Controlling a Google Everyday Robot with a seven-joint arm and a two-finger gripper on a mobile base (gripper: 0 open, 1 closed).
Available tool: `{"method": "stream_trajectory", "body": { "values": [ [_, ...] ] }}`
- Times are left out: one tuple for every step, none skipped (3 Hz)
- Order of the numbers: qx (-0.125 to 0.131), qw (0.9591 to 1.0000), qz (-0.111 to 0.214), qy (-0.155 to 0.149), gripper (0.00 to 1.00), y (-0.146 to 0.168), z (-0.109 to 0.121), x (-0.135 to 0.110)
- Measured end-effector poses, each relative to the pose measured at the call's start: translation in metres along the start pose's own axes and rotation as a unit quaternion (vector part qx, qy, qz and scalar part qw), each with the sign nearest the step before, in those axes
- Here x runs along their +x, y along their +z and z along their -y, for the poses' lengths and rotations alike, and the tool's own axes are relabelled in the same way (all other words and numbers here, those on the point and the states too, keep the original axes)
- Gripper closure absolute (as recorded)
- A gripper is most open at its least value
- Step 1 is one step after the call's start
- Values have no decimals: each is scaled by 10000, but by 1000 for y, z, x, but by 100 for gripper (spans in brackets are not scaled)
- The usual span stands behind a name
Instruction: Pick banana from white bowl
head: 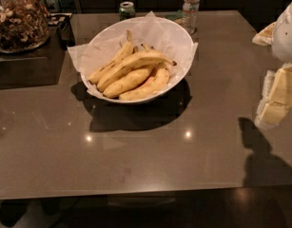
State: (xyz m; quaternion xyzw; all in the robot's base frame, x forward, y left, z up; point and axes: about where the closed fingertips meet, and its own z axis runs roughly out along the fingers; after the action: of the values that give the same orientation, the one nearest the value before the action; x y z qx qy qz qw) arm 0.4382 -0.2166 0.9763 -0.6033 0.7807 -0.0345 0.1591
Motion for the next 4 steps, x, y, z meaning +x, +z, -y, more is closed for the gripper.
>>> {"method": "stream_trajectory", "body": {
  "values": [
    [0,10000,2,-1,0,0,0,0],
    [35,9999,137,-71,0,-1,5,-8],
    [50,9982,484,-343,0,0,22,-35],
    [-59,9930,923,-735,0,4,41,-72]
  ]
}}
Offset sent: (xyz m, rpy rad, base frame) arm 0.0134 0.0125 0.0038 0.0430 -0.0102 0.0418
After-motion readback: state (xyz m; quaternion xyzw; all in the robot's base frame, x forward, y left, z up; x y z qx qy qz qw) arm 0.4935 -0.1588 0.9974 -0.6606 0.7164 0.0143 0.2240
